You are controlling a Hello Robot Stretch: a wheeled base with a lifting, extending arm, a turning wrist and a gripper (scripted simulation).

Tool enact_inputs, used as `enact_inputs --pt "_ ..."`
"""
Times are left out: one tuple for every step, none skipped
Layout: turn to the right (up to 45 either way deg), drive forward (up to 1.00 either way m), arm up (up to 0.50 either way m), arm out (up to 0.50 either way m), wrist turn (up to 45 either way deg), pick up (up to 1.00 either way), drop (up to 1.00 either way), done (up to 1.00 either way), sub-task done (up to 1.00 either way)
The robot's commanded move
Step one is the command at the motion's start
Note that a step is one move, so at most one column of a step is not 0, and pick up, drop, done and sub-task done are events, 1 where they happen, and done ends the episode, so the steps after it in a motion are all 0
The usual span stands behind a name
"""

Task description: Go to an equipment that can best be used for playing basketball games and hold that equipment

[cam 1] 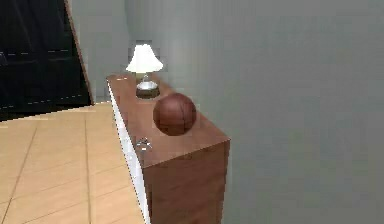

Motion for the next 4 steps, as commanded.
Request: enact_inputs --pt "-45.0 0.00 0.00 0.00 0.0 0.00 0.00 0.00 0.00" --pt "-45.0 0.00 0.00 0.00 0.0 0.00 0.00 0.00 0.00" --pt "45.0 0.00 0.00 0.00 0.0 0.00 0.00 0.00 0.00" --pt "45.0 0.00 0.00 0.00 0.0 0.00 0.00 0.00 0.00"
